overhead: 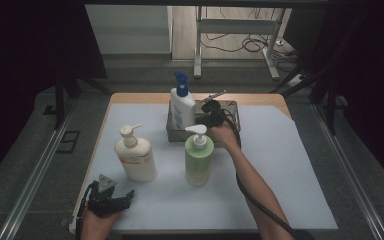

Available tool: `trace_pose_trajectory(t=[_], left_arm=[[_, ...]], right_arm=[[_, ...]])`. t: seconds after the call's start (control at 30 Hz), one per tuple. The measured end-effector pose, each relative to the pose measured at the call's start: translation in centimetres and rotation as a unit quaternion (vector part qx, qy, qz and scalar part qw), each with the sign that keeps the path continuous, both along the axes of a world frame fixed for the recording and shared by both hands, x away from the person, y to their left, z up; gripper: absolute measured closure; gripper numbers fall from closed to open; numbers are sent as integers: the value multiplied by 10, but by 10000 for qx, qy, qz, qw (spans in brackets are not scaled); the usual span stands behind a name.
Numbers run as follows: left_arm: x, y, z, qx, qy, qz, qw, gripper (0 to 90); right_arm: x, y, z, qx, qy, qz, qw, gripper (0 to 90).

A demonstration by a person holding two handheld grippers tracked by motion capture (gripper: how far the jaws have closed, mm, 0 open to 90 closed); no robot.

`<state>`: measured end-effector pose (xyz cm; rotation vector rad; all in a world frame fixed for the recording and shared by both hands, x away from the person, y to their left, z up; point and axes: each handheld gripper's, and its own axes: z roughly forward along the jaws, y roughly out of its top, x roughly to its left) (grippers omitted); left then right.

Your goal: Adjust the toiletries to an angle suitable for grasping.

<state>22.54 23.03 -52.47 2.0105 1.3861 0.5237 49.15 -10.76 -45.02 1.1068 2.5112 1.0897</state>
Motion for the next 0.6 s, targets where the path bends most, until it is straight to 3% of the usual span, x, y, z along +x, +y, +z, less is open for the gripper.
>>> trace_pose_trajectory(t=[0.6], left_arm=[[0, 0, 0, -1, 5, -2, 10000, 169]], right_arm=[[1, 11, -2, 38, 50, 145, 9999, 900]])
